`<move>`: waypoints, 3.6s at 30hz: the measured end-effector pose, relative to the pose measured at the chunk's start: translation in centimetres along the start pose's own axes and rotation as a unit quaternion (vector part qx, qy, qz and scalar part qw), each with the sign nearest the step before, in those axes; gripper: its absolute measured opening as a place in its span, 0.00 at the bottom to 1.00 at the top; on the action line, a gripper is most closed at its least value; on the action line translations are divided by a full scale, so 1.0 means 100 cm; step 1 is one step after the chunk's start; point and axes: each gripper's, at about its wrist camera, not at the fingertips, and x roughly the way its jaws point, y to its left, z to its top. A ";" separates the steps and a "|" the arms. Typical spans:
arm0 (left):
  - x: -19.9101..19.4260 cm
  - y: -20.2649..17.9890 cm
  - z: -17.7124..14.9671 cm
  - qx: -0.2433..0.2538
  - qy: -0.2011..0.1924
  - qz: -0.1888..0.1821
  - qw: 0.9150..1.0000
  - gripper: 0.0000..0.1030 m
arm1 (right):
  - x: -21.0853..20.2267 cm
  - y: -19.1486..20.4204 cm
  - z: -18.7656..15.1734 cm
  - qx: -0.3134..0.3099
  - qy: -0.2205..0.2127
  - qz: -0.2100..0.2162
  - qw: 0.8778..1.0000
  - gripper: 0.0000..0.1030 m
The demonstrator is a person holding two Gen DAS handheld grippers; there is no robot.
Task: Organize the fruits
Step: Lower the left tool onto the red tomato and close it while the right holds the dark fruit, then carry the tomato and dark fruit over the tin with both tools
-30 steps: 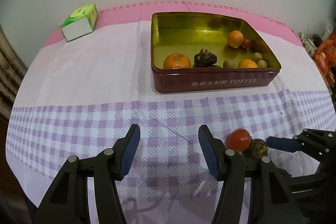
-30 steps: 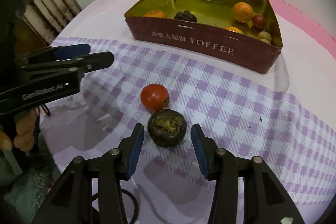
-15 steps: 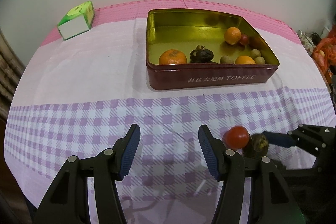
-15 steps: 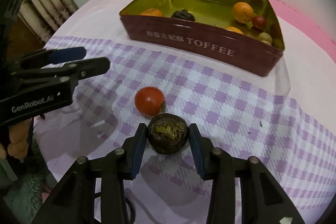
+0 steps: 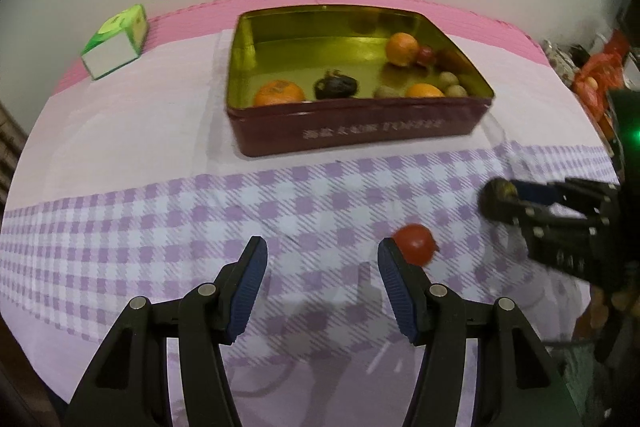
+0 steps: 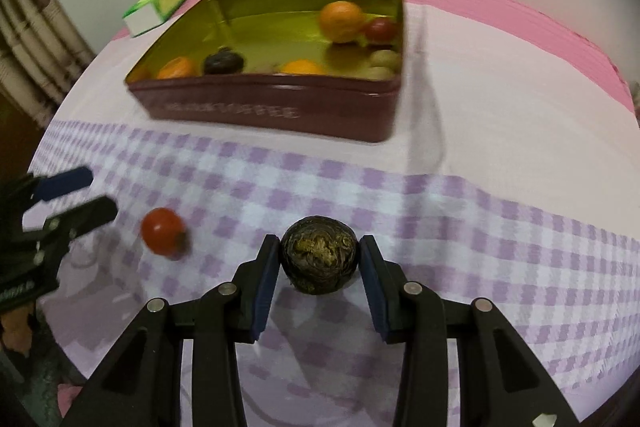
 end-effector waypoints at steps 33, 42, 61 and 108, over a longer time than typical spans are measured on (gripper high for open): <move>0.032 -0.053 0.005 0.033 0.038 -0.021 0.998 0.40 | -0.001 -0.013 -0.004 0.022 -0.014 -0.006 1.000 0.37; 0.035 -0.054 0.005 0.033 0.038 -0.028 0.998 0.32 | -0.001 -0.013 -0.004 0.023 -0.014 -0.005 1.000 0.37; 0.029 -0.035 0.008 0.005 0.022 0.006 1.000 0.32 | 0.000 -0.012 -0.004 0.022 -0.014 -0.007 1.000 0.37; 0.011 -0.001 0.084 -0.017 -0.067 0.037 0.997 0.32 | -0.020 -0.015 0.014 0.024 -0.049 -0.003 0.999 0.35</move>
